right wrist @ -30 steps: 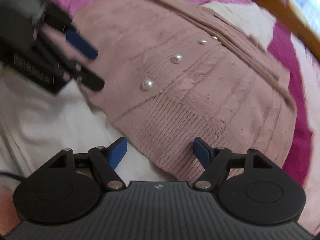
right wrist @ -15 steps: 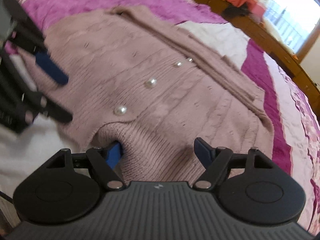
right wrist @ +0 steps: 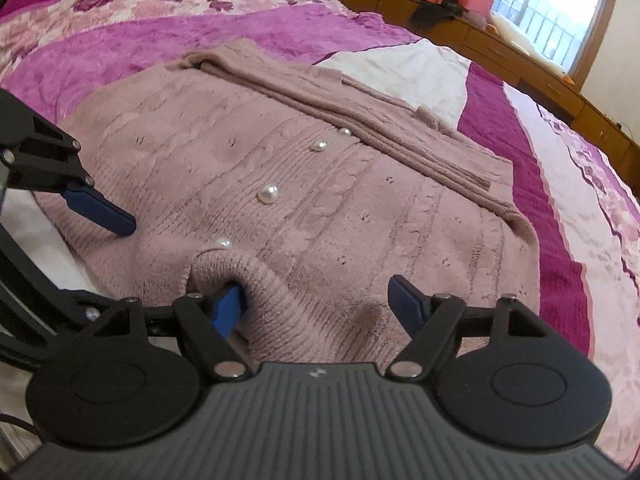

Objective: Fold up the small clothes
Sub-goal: 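Grasp the hem with the left tool while the right tool grasps the hem beside it, then lift the hem with both tools and fold it over toward the collar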

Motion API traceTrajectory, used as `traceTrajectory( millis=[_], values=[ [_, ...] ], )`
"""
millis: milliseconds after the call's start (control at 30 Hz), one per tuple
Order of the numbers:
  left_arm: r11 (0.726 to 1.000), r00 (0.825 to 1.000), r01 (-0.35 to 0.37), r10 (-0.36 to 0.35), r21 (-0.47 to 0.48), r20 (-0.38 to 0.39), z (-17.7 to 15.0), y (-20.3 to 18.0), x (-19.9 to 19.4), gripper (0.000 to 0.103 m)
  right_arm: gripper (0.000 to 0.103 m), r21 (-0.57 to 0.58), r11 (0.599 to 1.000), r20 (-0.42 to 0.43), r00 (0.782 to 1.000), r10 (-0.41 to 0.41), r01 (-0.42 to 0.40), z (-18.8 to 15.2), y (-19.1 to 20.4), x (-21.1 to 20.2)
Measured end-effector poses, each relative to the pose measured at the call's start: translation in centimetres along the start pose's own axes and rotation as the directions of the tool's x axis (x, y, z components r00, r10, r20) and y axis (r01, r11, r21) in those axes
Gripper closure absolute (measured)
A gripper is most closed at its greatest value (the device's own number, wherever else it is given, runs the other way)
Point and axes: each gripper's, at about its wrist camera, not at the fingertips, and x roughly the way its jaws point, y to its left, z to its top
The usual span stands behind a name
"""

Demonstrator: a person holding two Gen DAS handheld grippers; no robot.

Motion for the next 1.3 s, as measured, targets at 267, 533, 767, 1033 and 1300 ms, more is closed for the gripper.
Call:
traceTrajectory(
  millis=[267,533,767,1033,1300],
  values=[
    [0.994,0.993,-0.105,0.105,-0.001,0.049,0.8,0.2,0.8,0.04,0.028,0.041,0.999,0.01,1.0,0.028,-0.028,-0.1,-0.2,-0.1],
    [0.993,0.989,-0.105,0.11,-0.055,0.099,0.9,0.7,1.1,0.042,0.045,0.116,0.99,-0.003,0.997,0.08,-0.079,-0.4,-0.2,0.4],
    [0.992,0.986,-0.083,0.095,-0.092,0.138,1.0,1.3,0.7,0.081,0.047,0.133,0.987,0.0,0.996,0.09,-0.089,-0.6,0.4,0.4],
    [0.992,0.987,-0.077,0.09,-0.102,0.13,0.9,1.4,0.8,0.082,0.048,0.131,0.987,-0.001,0.996,0.094,-0.093,-0.5,0.4,0.2],
    [0.989,0.991,-0.019,0.038,-0.145,0.127,1.6,2.4,0.7,0.085,0.083,0.171,0.975,0.013,0.99,0.144,-0.144,-0.1,-0.2,0.5]
  ],
)
